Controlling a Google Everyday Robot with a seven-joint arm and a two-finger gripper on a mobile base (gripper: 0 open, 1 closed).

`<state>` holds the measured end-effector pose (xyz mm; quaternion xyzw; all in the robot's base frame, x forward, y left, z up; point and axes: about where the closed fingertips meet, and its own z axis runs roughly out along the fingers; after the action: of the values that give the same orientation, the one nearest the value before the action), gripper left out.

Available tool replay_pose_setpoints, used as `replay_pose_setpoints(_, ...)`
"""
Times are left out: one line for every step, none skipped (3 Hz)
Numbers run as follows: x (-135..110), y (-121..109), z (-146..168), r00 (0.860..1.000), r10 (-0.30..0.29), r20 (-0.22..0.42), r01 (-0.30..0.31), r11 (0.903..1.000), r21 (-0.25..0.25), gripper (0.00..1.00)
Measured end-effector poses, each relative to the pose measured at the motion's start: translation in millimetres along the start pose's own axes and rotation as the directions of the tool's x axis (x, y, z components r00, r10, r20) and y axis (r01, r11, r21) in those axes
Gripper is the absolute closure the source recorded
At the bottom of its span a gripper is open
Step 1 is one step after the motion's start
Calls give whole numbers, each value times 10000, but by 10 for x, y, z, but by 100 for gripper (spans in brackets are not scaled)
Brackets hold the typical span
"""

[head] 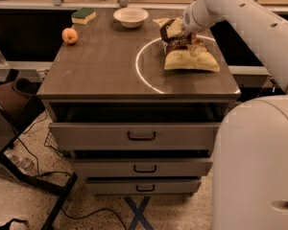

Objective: Move brown chip bag near orange

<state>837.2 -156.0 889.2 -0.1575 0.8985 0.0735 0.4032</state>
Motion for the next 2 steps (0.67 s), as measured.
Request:
replay_pose_setpoints(14,19,32,10000,-10,-40,10,10000,-30,65)
replay_pose_setpoints(27,34,59,10000,-17,-77,17,10000,-55,87)
